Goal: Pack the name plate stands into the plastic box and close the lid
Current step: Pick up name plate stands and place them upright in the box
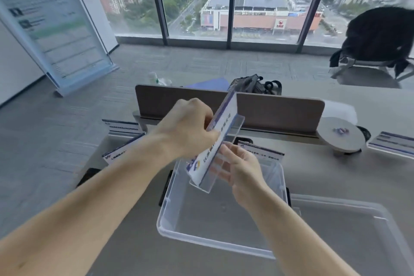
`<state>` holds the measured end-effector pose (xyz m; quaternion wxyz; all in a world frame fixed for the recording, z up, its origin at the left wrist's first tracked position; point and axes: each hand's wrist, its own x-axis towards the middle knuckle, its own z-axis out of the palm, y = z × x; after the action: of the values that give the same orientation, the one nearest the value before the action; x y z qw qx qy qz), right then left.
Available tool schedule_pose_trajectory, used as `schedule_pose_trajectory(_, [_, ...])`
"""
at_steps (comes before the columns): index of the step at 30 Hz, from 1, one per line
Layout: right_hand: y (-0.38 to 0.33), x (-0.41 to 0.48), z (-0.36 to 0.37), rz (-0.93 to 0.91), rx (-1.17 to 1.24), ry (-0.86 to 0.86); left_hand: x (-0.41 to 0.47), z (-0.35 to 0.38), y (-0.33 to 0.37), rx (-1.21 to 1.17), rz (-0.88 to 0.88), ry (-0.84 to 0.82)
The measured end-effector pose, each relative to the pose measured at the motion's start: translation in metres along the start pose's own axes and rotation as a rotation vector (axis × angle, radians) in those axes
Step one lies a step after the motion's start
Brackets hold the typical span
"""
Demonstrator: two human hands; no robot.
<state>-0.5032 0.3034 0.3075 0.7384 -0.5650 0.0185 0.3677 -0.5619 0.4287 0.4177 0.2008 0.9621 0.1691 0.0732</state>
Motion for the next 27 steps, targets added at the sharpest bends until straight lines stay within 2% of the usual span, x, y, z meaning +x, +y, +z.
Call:
schedule_pose_trajectory(11, [0.109, 0.072, 0.004, 0.274, -0.327, -0.001, 0.015, 0.101, -0.089, 0.016, -0.411, -0.241])
schedule_pose_trajectory(14, [0.145, 0.099, -0.006, 0.342, -0.438, 0.005, 0.009, 0.139, -0.113, 0.023, -0.450, -0.262])
schedule_pose_trajectory(19, [0.207, 0.145, -0.026, 0.396, -0.599, 0.122, 0.000, 0.199, -0.141, 0.047, -0.510, -0.342])
schedule_pose_trajectory(27, [0.272, 0.194, -0.038, 0.368, -0.627, 0.179, 0.003, 0.251, -0.160, 0.138, -0.545, -0.412])
